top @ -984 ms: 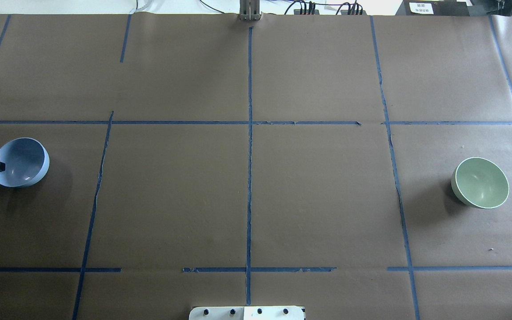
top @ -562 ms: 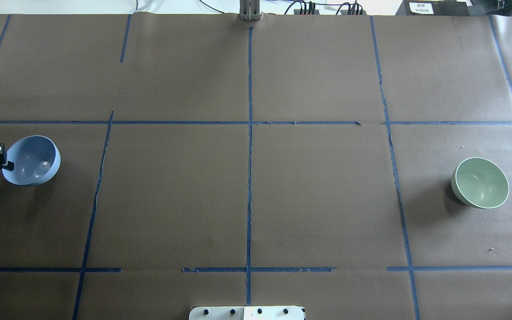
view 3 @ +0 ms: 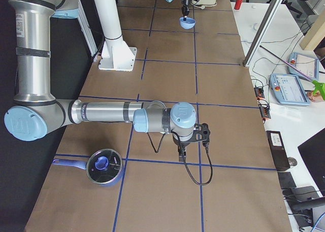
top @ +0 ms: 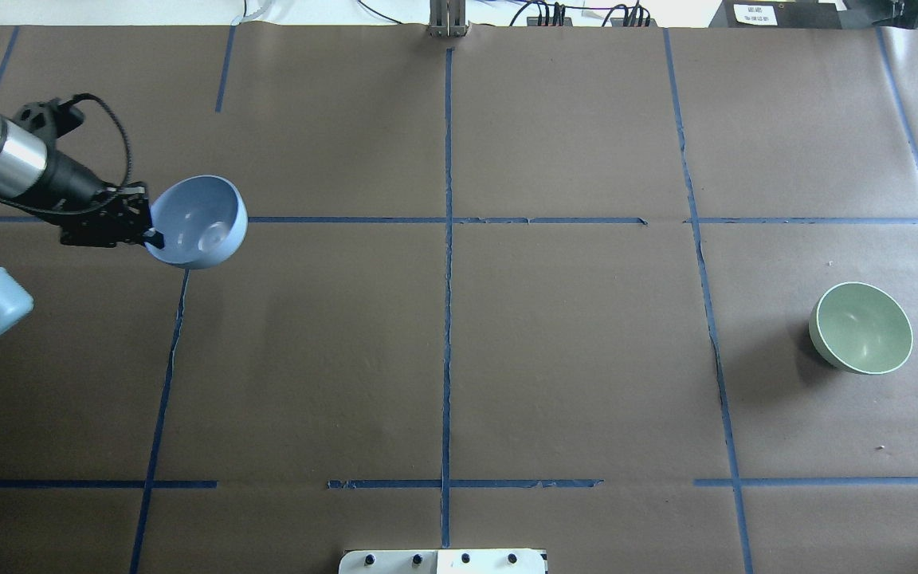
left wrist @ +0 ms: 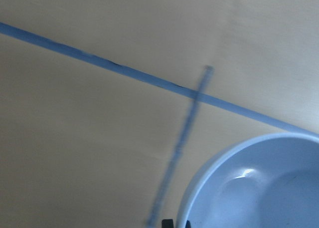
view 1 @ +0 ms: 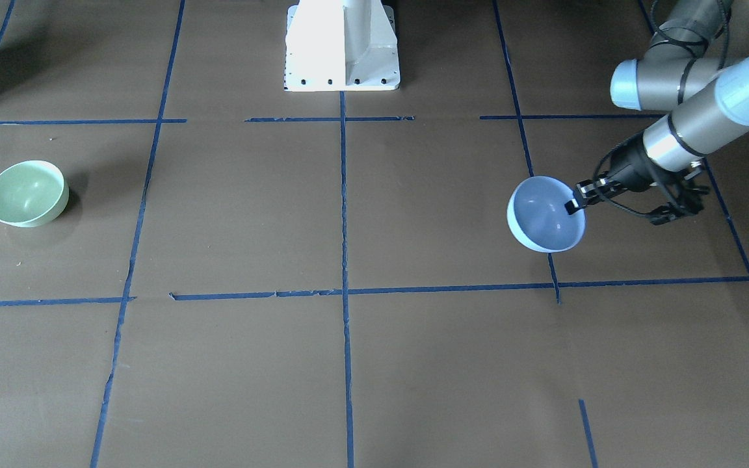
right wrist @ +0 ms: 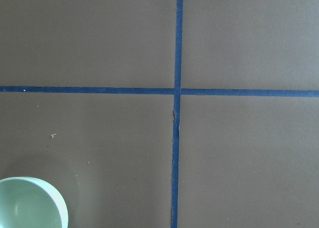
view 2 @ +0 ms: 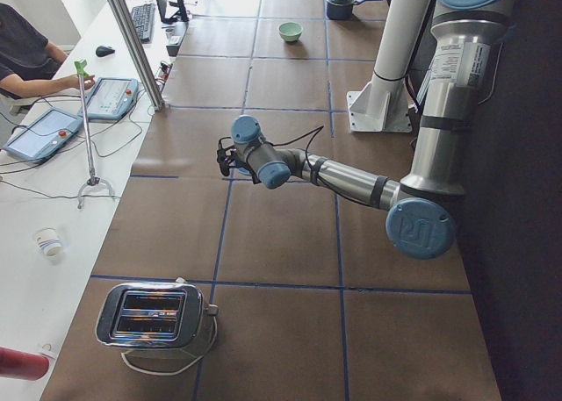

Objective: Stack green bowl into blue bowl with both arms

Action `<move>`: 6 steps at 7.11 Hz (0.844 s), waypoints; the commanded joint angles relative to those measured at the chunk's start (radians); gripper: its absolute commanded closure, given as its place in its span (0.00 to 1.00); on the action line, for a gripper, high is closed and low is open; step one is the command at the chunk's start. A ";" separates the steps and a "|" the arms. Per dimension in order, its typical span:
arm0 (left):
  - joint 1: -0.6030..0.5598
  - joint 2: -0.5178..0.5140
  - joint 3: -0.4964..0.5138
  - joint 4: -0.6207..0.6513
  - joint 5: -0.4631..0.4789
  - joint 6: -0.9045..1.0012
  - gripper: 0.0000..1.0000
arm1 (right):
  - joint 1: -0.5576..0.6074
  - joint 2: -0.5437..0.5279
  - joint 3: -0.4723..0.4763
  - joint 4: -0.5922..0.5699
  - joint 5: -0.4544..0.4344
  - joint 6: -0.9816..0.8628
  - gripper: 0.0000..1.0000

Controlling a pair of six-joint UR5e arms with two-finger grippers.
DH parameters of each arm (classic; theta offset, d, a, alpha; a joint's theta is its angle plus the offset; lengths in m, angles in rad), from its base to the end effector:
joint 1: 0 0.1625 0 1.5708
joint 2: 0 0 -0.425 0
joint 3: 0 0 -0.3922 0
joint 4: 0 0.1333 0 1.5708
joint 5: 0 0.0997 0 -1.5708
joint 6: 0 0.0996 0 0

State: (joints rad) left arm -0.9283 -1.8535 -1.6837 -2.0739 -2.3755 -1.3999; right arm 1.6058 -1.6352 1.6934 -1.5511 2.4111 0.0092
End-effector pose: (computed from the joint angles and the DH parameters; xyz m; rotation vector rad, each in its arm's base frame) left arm 0.3082 -0.5145 0.3845 -0.1950 1.1128 -0.3145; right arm 0.0755 -0.4664 0.6223 0.0841 -0.8388 0.0088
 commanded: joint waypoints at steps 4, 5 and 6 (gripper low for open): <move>0.400 -0.341 0.028 0.190 0.421 -0.238 1.00 | -0.001 0.003 0.029 -0.001 0.028 0.000 0.00; 0.428 -0.357 0.047 0.189 0.442 -0.238 1.00 | -0.001 -0.003 0.031 -0.001 0.037 0.000 0.00; 0.431 -0.357 0.055 0.186 0.447 -0.235 1.00 | -0.001 -0.006 0.031 0.000 0.042 -0.002 0.00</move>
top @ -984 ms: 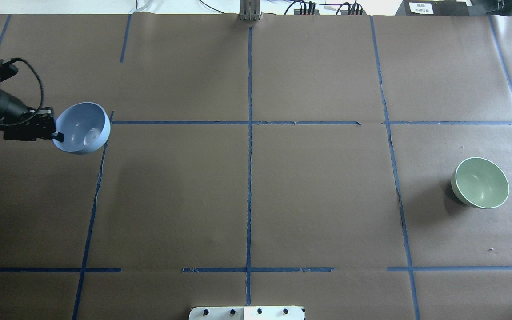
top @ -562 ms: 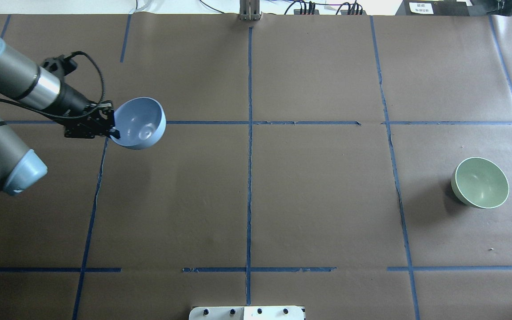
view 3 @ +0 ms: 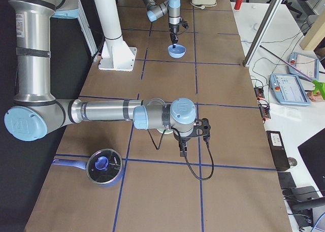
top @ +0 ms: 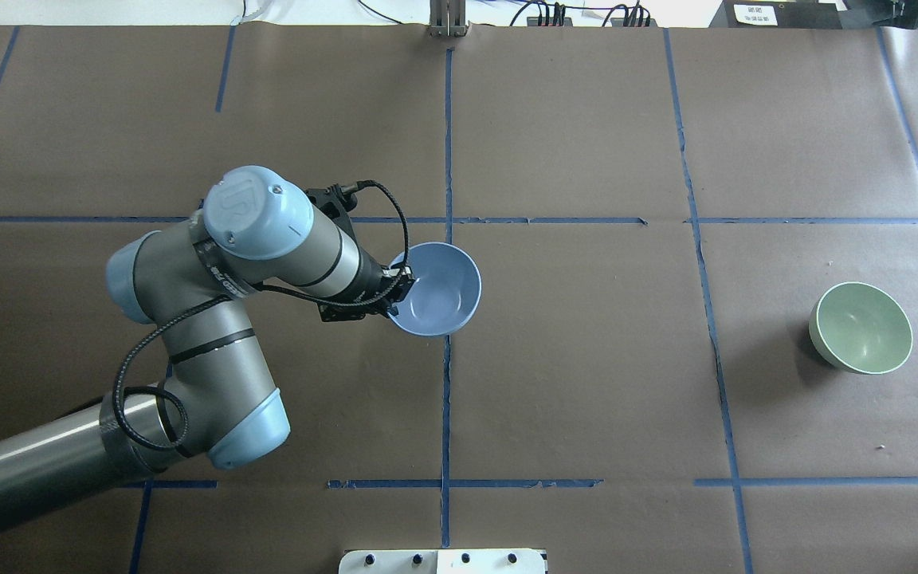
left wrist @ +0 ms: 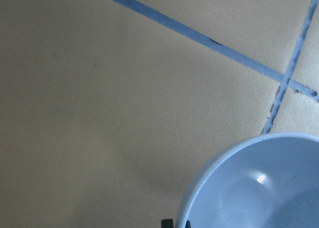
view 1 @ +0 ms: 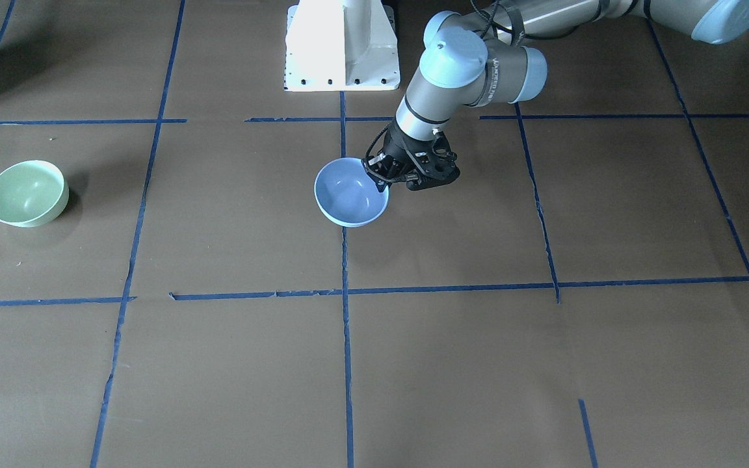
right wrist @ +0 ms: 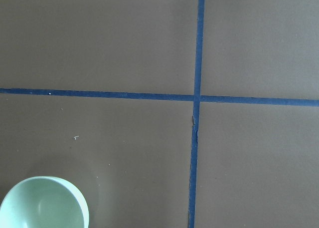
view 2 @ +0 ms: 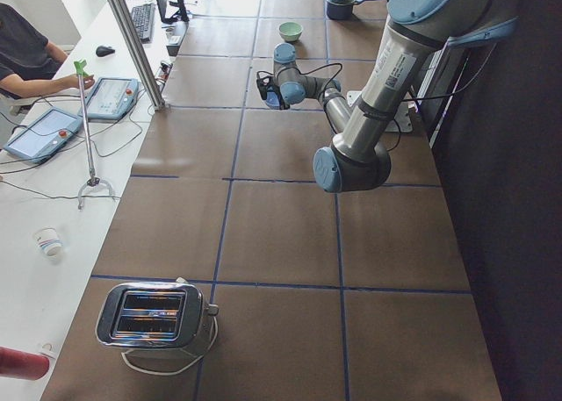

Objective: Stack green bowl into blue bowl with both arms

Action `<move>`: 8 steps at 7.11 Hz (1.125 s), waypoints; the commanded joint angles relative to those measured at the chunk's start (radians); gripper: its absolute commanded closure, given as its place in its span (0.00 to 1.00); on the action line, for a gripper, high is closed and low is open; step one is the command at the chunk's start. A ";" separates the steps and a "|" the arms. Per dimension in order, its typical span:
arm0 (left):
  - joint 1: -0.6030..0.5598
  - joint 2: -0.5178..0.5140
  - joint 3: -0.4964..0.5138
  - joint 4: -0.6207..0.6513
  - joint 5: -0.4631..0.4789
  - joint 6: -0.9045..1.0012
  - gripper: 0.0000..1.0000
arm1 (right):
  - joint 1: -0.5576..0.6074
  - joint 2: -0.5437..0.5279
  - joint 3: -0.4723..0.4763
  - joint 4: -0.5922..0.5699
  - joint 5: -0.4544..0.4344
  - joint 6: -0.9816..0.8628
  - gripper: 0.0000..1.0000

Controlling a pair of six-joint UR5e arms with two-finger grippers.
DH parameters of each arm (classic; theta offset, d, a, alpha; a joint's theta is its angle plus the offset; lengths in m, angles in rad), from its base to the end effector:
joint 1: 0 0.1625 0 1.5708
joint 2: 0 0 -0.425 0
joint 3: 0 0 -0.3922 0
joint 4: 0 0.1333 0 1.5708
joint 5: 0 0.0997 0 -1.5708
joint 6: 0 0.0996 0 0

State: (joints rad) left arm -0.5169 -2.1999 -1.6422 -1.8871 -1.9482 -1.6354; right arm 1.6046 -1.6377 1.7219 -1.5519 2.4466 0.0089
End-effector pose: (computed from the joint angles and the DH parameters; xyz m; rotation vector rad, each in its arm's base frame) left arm 0.5444 -0.4206 0.2172 -0.1106 1.0596 -0.3341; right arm 0.0726 -0.4659 0.6067 0.1073 -0.8737 -0.0052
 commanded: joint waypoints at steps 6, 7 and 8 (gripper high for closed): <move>-0.065 0.008 0.007 -0.021 -0.036 0.095 0.00 | 0.000 -0.002 0.004 0.003 0.088 0.005 0.00; -0.148 0.008 -0.005 0.050 -0.154 0.101 0.00 | -0.003 -0.008 0.014 0.036 0.089 0.088 0.00; -0.194 0.047 -0.080 0.096 -0.188 0.150 0.00 | -0.046 -0.039 0.016 0.167 0.089 0.223 0.00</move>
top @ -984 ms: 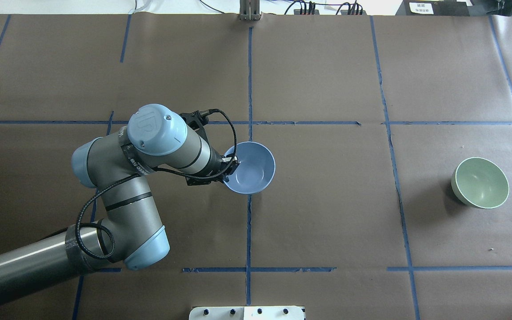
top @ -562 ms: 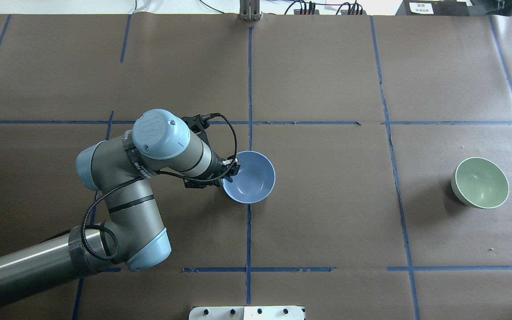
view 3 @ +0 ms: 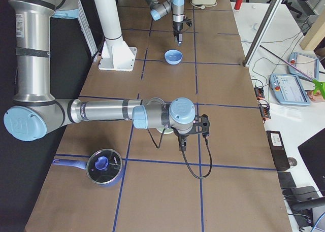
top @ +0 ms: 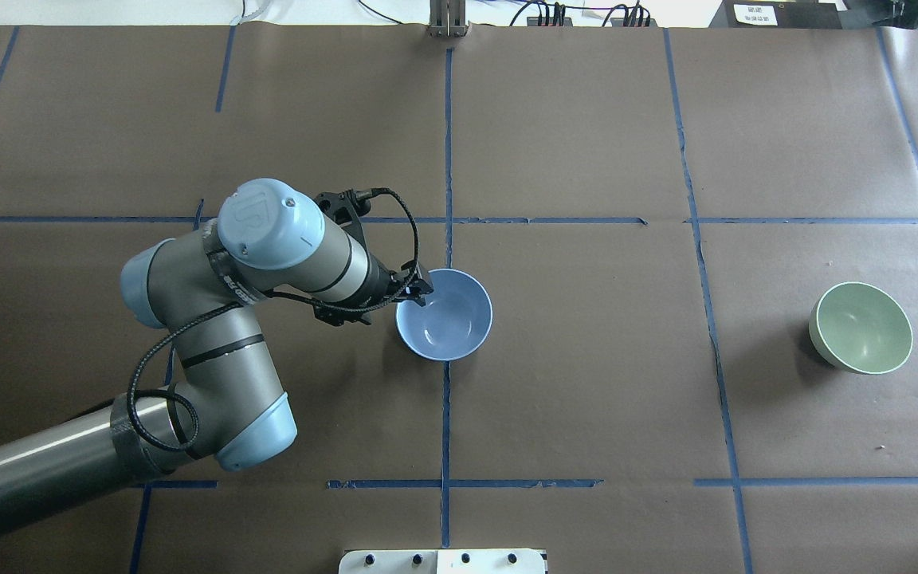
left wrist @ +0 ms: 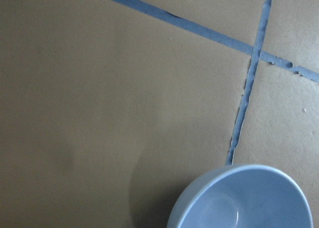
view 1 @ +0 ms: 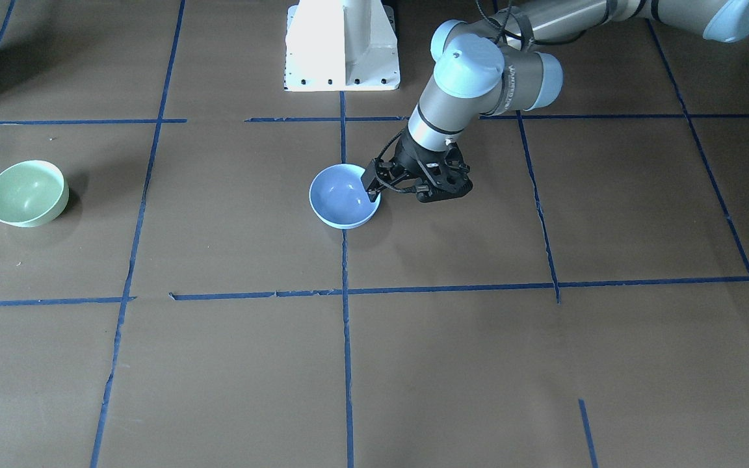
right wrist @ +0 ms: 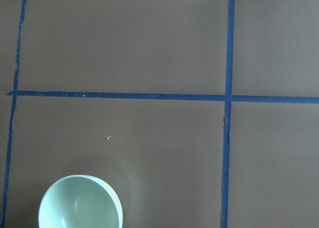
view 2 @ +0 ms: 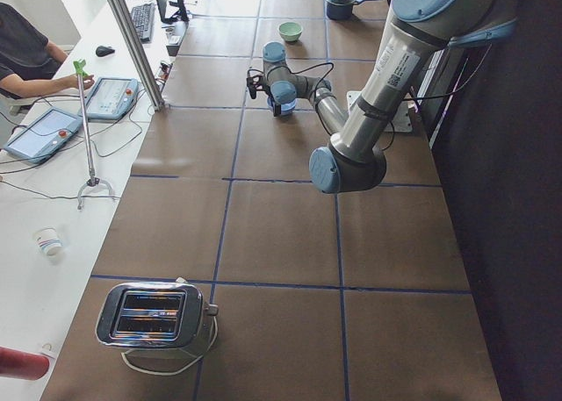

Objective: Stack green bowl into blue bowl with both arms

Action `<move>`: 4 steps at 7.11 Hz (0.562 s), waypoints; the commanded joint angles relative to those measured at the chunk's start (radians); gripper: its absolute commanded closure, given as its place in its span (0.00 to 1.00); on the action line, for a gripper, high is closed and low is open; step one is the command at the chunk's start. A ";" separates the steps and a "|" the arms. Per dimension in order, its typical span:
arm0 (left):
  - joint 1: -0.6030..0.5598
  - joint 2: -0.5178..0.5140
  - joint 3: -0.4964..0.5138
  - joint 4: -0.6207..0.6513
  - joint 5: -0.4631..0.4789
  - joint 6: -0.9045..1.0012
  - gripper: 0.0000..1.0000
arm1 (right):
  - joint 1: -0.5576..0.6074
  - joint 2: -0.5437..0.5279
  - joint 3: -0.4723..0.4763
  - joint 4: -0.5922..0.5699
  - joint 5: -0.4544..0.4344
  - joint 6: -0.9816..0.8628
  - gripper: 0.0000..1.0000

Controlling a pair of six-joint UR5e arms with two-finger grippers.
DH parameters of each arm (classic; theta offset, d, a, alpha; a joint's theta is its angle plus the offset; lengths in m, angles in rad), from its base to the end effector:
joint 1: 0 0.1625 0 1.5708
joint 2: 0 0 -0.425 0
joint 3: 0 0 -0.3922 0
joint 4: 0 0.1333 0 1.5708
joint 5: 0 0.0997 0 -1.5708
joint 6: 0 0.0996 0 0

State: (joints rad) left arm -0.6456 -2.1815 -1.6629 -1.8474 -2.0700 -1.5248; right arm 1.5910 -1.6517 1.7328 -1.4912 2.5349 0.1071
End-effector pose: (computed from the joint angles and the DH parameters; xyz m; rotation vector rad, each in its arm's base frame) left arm 0.4846 -0.4722 0.2232 -0.1065 1.0584 -0.2980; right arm 0.0608 -0.4629 0.5944 0.1061 -0.9673 0.0396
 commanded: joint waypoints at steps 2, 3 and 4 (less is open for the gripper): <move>-0.095 0.104 -0.231 0.222 -0.067 0.179 0.00 | -0.171 -0.107 0.002 0.485 -0.075 0.494 0.00; -0.112 0.104 -0.265 0.290 -0.067 0.214 0.00 | -0.262 -0.137 -0.001 0.611 -0.137 0.617 0.00; -0.126 0.112 -0.274 0.293 -0.068 0.225 0.00 | -0.361 -0.146 -0.002 0.658 -0.166 0.722 0.00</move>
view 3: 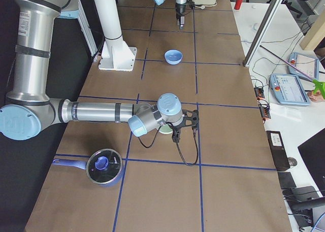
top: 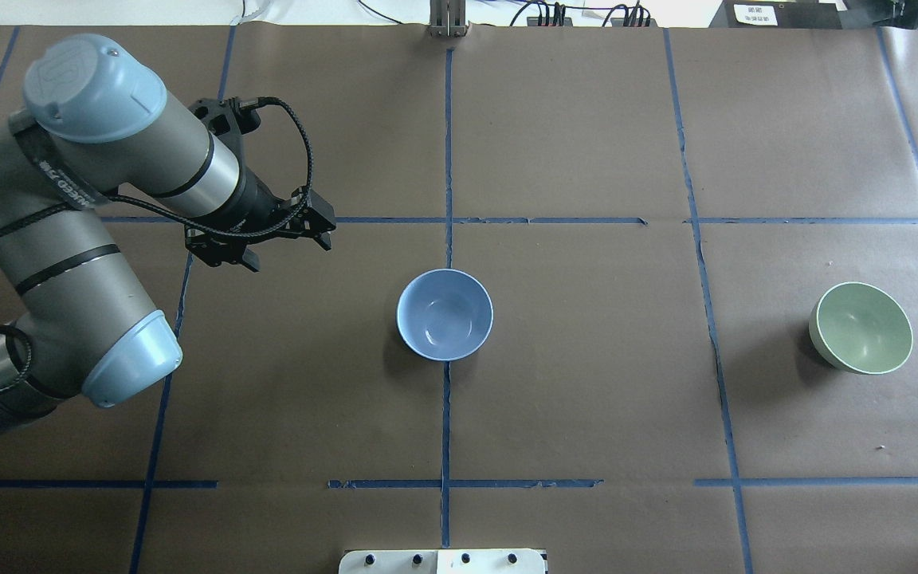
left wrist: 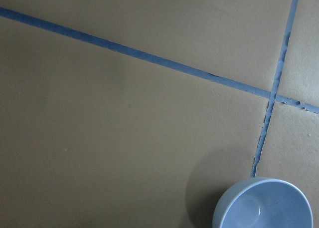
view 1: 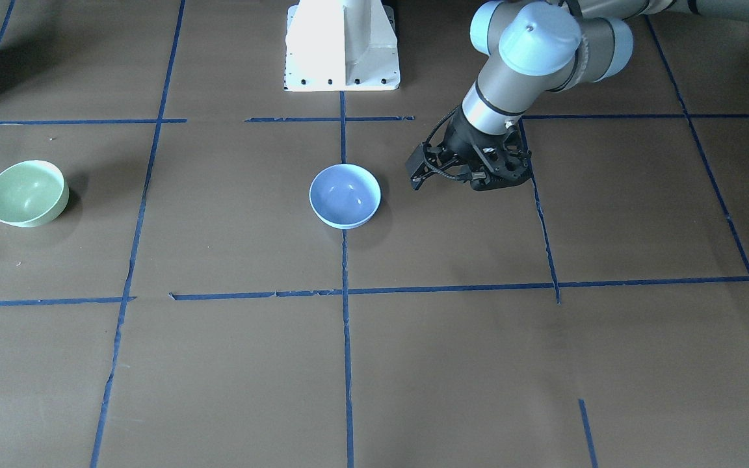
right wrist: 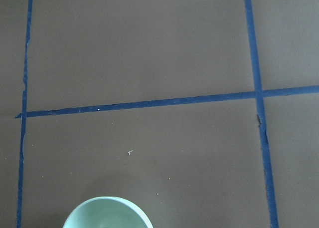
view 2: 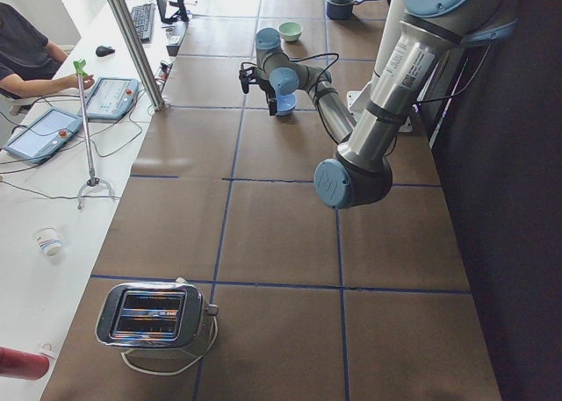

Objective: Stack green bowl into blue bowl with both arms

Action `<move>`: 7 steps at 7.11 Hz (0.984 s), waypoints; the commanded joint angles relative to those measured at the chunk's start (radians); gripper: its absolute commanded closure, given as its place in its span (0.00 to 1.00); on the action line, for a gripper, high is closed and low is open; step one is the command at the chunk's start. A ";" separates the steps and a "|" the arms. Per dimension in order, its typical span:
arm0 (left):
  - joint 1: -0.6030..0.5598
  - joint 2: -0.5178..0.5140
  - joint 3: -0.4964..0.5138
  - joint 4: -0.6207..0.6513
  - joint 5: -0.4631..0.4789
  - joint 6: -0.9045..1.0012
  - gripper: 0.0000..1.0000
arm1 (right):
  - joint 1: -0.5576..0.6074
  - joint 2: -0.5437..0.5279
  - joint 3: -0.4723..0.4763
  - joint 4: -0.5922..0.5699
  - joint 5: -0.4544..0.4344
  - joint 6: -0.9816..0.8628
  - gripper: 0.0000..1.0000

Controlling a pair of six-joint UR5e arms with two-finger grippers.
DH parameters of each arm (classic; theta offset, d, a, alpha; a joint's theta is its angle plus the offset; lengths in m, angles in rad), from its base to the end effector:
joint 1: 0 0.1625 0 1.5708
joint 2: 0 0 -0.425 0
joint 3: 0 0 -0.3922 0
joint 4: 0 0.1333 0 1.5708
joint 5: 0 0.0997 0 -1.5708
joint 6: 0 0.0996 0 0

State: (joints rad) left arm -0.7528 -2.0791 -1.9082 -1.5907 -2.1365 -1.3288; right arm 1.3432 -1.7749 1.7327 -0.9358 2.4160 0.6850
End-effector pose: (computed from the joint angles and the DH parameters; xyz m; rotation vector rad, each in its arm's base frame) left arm 0.3800 -0.4655 0.2188 -0.0637 0.9920 -0.2235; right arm -0.0387 -0.4276 0.5943 0.1383 -0.9796 0.1692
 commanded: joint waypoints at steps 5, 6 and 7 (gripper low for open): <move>-0.025 0.033 -0.052 0.037 0.001 0.031 0.00 | -0.334 -0.057 -0.106 0.202 -0.172 0.211 0.01; -0.025 0.033 -0.054 0.037 0.001 0.031 0.00 | -0.334 -0.057 -0.123 0.219 -0.172 0.212 0.08; -0.026 0.033 -0.052 0.037 0.003 0.031 0.00 | -0.334 -0.054 -0.124 0.221 -0.170 0.215 0.57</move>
State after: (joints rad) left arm -0.7782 -2.0466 -1.9610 -1.5539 -2.1352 -1.2978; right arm 1.0136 -1.8310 1.6206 -0.7247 2.2450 0.8979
